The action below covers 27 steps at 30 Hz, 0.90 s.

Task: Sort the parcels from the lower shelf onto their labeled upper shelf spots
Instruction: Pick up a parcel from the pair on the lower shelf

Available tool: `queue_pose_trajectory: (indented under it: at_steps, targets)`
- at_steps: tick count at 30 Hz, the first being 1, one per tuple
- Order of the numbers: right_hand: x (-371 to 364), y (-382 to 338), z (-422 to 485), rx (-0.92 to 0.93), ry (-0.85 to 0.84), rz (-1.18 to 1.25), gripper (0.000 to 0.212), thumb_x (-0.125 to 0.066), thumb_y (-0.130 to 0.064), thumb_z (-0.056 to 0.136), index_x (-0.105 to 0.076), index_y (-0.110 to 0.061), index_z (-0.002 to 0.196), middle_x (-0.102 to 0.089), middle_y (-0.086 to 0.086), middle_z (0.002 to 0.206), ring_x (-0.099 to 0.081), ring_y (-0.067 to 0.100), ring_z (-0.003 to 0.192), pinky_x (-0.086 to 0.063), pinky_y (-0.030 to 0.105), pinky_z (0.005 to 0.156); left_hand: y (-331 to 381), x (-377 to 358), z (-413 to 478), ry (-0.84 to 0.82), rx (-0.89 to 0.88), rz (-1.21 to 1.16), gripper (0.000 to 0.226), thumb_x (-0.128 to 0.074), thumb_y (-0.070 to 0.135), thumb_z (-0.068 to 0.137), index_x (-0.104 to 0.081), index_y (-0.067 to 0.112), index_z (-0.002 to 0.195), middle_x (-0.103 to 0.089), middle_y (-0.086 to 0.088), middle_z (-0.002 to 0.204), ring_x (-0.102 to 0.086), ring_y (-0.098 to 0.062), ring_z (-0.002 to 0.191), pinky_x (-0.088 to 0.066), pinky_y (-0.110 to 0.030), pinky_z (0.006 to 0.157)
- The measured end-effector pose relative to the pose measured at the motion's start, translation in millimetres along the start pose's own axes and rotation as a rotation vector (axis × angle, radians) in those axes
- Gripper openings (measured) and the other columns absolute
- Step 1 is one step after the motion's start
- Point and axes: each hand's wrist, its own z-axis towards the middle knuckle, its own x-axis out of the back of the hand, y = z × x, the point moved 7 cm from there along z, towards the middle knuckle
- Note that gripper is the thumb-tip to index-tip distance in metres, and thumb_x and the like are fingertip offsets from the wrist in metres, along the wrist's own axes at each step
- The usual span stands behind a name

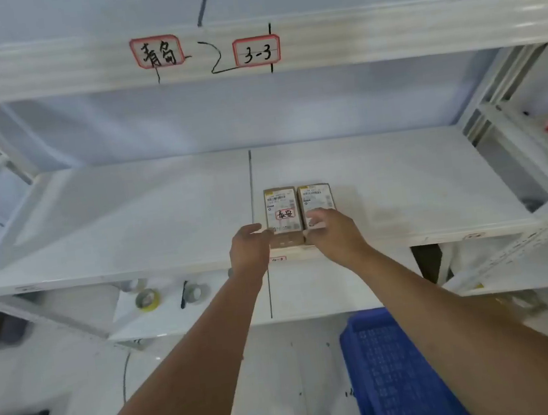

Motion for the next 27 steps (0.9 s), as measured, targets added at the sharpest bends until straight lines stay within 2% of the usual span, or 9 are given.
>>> queue_pose_trajectory:
  at_steps: [4,8,11,13,15,19,22,24,27]
  targets:
    - [-11,1,29,0.039,-0.036,-0.046,0.057,-0.066,-0.020,0.096,-0.060,-0.023,0.153,-0.060,0.006,0.154,-0.061,0.027,0.135,-0.049,0.037,0.111,8,-13,24,-0.048,0.058,-0.024,0.057,-0.075,0.025,0.097,-0.063,0.010,0.150,-0.070,-0.010,0.144,-0.066,-0.031,0.127,-0.050,-0.043,0.115]
    - [-21,3,55,0.022,-0.023,-0.052,0.056,-0.069,-0.026,0.097,-0.061,-0.024,0.152,-0.062,0.003,0.153,-0.067,0.027,0.128,-0.052,0.044,0.112,8,-27,54,-0.106,0.089,-0.016,0.065,-0.073,0.026,0.100,-0.053,0.008,0.159,-0.063,-0.011,0.154,-0.060,-0.027,0.135,-0.043,-0.032,0.102]
    - [-25,8,66,0.004,-0.014,-0.060,0.053,-0.073,-0.031,0.097,-0.064,-0.024,0.149,-0.066,0.001,0.150,-0.072,0.025,0.120,-0.054,0.038,0.107,4,-33,77,-0.188,0.160,0.008,0.061,-0.079,0.031,0.094,-0.062,0.008,0.148,-0.067,-0.015,0.149,-0.064,-0.035,0.135,-0.048,-0.041,0.109]
    - [-25,8,68,-0.012,-0.011,-0.059,0.053,-0.075,-0.031,0.096,-0.066,-0.024,0.147,-0.070,-0.001,0.146,-0.075,0.022,0.110,-0.055,0.034,0.102,3,-38,89,-0.261,0.206,0.017,0.035,-0.080,0.027,0.092,-0.074,0.008,0.121,-0.074,-0.021,0.139,-0.070,-0.035,0.122,-0.053,-0.043,0.104]
    - [-25,9,69,-0.023,-0.006,-0.073,0.050,-0.077,-0.028,0.095,-0.068,-0.023,0.144,-0.073,-0.003,0.142,-0.075,0.022,0.110,-0.055,0.031,0.101,2,-40,94,-0.313,0.270,-0.024,0.018,-0.079,0.020,0.095,-0.075,0.009,0.110,-0.080,-0.016,0.121,-0.074,-0.031,0.113,-0.055,-0.042,0.105]
    - [-28,8,66,-0.048,0.031,-0.096,0.048,-0.080,-0.028,0.092,-0.071,-0.026,0.140,-0.073,-0.002,0.138,-0.074,0.023,0.111,-0.057,0.037,0.102,-1,-39,97,-0.350,0.379,-0.144,0.009,-0.082,0.013,0.094,-0.074,0.010,0.095,-0.077,-0.006,0.094,-0.069,-0.017,0.083,-0.055,-0.025,0.075]
    - [-31,12,65,-0.080,0.050,-0.043,0.053,-0.081,-0.030,0.088,-0.069,-0.033,0.140,-0.071,-0.007,0.141,-0.073,0.024,0.105,-0.060,0.047,0.099,-7,-34,99,-0.356,0.404,-0.193,0.011,-0.089,0.011,0.086,-0.079,0.009,0.092,-0.072,-0.012,0.102,-0.056,-0.019,0.083,-0.040,-0.024,0.064]
    - [-32,11,66,-0.085,0.055,-0.009,0.057,-0.083,-0.030,0.086,-0.069,-0.036,0.141,-0.072,-0.011,0.140,-0.072,0.023,0.106,-0.061,0.047,0.097,-8,-31,100,-0.363,0.379,-0.207,0.020,-0.090,0.014,0.083,-0.084,0.005,0.100,-0.066,-0.015,0.099,-0.048,-0.016,0.067,-0.034,-0.026,0.059]
    - [-32,10,67,-0.082,0.060,0.030,0.059,-0.085,-0.022,0.087,-0.068,-0.031,0.143,-0.074,-0.009,0.137,-0.070,0.010,0.085,-0.063,0.039,0.092,-5,-25,97,-0.376,0.329,-0.239,0.027,-0.087,0.014,0.087,-0.085,0.007,0.113,-0.071,-0.023,0.096,-0.057,-0.017,0.069,-0.041,-0.027,0.065]
